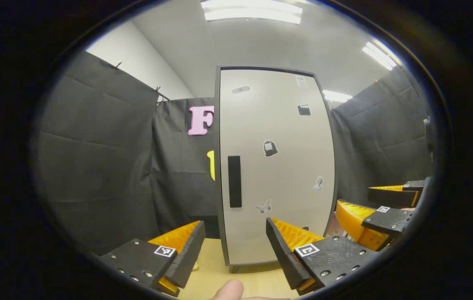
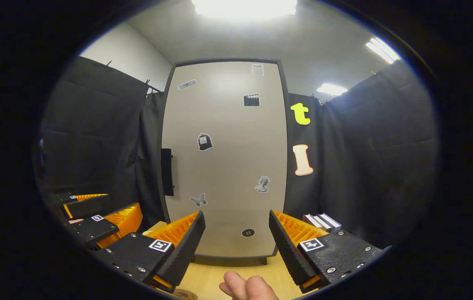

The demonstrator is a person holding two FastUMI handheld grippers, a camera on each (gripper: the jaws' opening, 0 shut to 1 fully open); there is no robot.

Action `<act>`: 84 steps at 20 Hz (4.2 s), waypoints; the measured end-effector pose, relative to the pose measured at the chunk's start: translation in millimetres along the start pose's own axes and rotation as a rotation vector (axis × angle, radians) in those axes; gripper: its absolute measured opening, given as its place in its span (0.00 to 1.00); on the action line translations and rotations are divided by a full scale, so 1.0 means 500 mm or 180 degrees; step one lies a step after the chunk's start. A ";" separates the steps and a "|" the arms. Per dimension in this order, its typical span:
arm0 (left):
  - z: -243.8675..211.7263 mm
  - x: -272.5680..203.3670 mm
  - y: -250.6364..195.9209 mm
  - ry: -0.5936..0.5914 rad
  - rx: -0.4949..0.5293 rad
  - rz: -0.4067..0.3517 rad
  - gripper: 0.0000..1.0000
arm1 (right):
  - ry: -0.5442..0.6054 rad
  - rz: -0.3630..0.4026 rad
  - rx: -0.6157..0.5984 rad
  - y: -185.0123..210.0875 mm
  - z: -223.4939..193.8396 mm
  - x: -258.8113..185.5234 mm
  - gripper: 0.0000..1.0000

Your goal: Open the cabinet door with the right hand, grasp the bottle in the cabinet with the left hand and place it on the coaster, then close the cabinet door with the right hand.

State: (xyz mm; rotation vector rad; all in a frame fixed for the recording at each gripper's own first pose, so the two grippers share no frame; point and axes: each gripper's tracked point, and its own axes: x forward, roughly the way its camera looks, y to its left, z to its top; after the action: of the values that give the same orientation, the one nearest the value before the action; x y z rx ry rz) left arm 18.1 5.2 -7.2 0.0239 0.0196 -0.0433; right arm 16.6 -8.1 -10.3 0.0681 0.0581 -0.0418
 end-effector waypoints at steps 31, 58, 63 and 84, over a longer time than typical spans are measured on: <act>-0.055 -0.138 0.214 0.0272 0.0075 0.0597 0.88 | -0.0008 0.0628 -0.0020 0.275 0.042 0.268 0.95; -0.087 0.007 0.331 0.0357 -0.0134 0.0490 0.87 | 0.0301 0.0841 -0.0073 0.383 -0.009 0.303 0.21; -0.090 0.090 0.380 0.0381 -0.0144 0.0608 0.87 | 0.0406 0.1029 -0.0048 0.369 -0.014 0.283 0.20; 0.008 0.285 0.429 0.0247 -0.0152 0.0547 0.87 | 0.0634 0.1381 0.0321 0.225 -0.004 0.180 0.20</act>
State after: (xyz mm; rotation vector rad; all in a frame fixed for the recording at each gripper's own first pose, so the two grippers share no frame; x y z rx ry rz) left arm 169.8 213.1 -1.0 -0.0204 0.0959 0.1300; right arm 110.9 100.8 -10.3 0.1842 0.2390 0.3965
